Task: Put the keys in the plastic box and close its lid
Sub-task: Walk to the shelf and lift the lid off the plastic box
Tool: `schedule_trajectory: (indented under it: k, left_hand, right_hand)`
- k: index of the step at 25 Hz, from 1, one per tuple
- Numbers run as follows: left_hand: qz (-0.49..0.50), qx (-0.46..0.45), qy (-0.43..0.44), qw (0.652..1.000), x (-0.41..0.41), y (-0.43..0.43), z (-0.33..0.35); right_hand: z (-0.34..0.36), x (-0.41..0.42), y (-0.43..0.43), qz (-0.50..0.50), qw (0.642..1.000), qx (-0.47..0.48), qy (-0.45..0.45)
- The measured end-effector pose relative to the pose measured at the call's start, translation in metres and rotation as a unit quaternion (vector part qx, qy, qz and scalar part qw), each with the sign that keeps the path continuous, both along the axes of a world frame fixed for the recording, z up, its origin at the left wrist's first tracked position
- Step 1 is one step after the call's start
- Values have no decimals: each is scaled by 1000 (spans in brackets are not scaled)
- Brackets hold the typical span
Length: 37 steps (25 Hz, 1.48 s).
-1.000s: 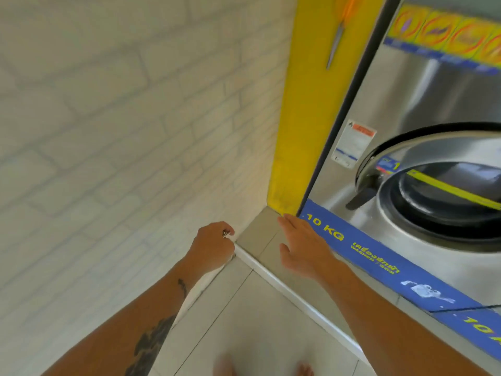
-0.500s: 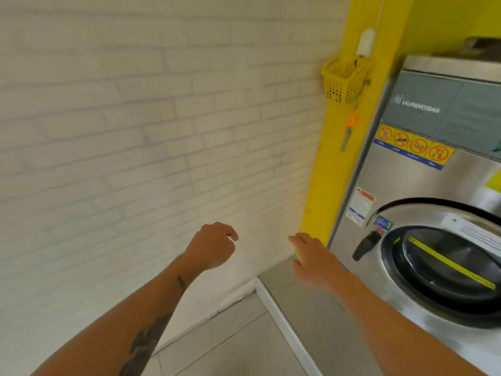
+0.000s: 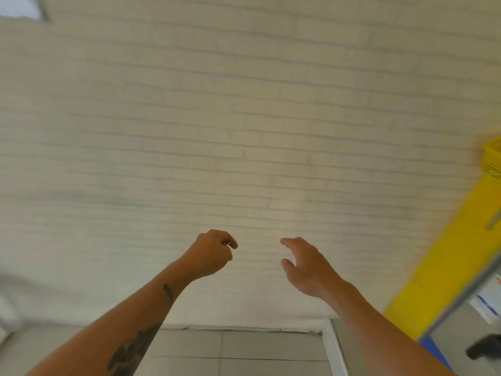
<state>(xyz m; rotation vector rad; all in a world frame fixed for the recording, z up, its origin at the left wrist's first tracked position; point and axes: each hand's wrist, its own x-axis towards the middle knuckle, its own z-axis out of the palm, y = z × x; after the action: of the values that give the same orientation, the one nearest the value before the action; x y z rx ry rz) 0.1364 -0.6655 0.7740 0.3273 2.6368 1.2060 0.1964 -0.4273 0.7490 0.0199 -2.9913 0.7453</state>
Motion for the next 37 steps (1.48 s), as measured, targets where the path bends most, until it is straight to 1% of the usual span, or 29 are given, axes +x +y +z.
schedule_trajectory:
  k: [4,9,15,21,26,31,34,37]
  left_hand:
    - [94,20,-7,995,23,-142,2]
    - [169,49,-26,984,60,-325,-6]
    - [314,100,-48,943,114,-514,-5]
    - [446,148,-52,881,153,-653,-2]
    - [526,154,-30,836,140,-763,2]
    - [562,143,-36,814,98,-874,19]
    - [590,164,8,791,76,-935,39]
    - [613,182,29,768,70,-984,49]
  right_hand:
    - [7,-19,-136,74,996,-41,5]
    - [2,-29,-323,153,985,-80,-5]
    - [-4,-29,-525,268,957,-101,-38]
    - [1,-41,-702,389,913,-111,-60]
    - [-11,-74,-839,459,876,-121,-81]
    - [-4,-132,-973,495,855,-126,-91]
    - [15,-167,-1056,524,838,-132,-71]
    - [24,-179,-1125,550,824,-124,-65]
